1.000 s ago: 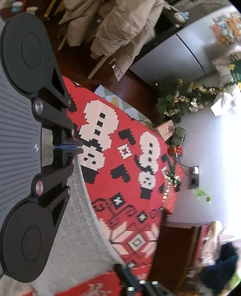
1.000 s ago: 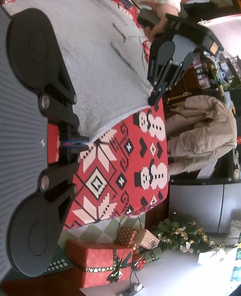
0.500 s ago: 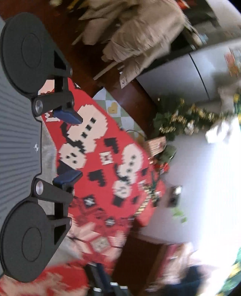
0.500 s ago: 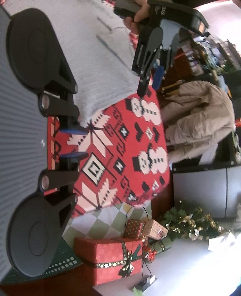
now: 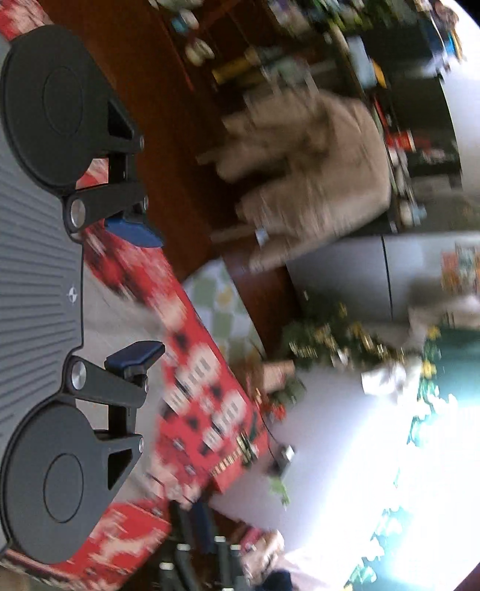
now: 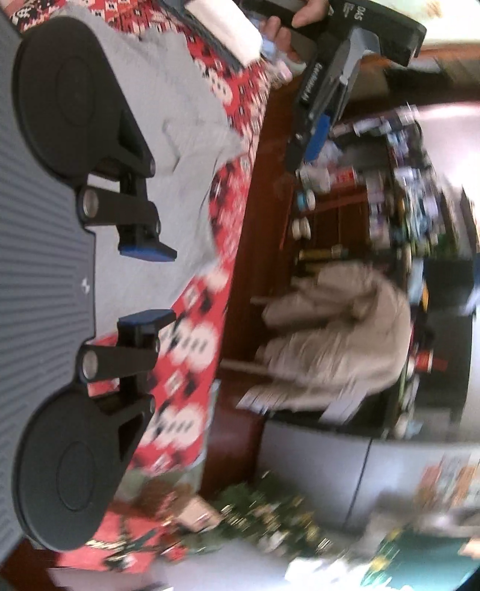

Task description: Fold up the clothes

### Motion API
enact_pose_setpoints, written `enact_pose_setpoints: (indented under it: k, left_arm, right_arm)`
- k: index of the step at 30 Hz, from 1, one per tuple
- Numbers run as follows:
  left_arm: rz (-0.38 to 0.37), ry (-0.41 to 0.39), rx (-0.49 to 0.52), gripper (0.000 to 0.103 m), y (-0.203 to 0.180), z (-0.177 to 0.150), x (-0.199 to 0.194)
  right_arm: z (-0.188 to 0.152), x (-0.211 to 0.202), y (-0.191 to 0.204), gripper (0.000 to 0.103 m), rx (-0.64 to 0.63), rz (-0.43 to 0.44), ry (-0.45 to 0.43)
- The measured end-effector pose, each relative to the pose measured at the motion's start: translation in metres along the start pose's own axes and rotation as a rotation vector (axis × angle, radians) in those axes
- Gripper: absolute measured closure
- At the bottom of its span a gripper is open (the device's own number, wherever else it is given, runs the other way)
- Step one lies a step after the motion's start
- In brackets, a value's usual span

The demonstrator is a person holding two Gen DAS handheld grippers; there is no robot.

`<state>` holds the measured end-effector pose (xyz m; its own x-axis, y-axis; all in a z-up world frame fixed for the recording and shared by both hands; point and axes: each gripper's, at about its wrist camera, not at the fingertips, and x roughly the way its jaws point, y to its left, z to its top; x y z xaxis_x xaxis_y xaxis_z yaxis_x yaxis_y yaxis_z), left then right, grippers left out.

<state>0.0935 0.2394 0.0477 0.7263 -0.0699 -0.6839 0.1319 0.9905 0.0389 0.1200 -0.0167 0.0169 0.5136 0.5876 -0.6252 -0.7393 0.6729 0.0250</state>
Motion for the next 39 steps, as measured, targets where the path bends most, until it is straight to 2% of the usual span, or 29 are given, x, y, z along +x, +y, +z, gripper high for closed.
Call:
enact_pose_setpoints:
  k: [5,9,10,14,19,28,35,39]
  left_arm:
    - [0.115,0.088,-0.038,0.048,0.054,-0.064,-0.033]
    - [0.157,0.154,-0.111,0.049,0.089,-0.114,-0.042]
    - [0.165,0.175,-0.123,0.049,0.094,-0.127,-0.040]
    - [0.178,0.262,-0.134,0.066,0.107,-0.169,-0.033]
    - [0.193,0.329,-0.083,0.069,0.109,-0.206,-0.024]
    - [0.176,0.359,-0.120,0.069,0.119,-0.230,-0.023]
    - [0.164,0.378,-0.109,0.068,0.116,-0.232,-0.022]
    - [0.154,0.394,-0.145,0.069,0.119,-0.232,-0.021]
  right_arm:
    - [0.037,0.039,0.063,0.072,-0.069,0.109,0.006]
    - [0.055,0.088,0.114,0.072,-0.115,0.190,0.031]
    - [0.057,0.099,0.124,0.072,-0.128,0.210,0.036]
    - [0.065,0.151,0.173,0.073,-0.221,0.279,0.061]
    - [0.073,0.213,0.234,0.074,-0.370,0.355,0.083]
    - [0.067,0.303,0.301,0.080,-0.649,0.394,0.150]
    - [0.051,0.321,0.321,0.080,-0.844,0.390,0.177]
    - [0.051,0.323,0.328,0.080,-0.941,0.410,0.202]
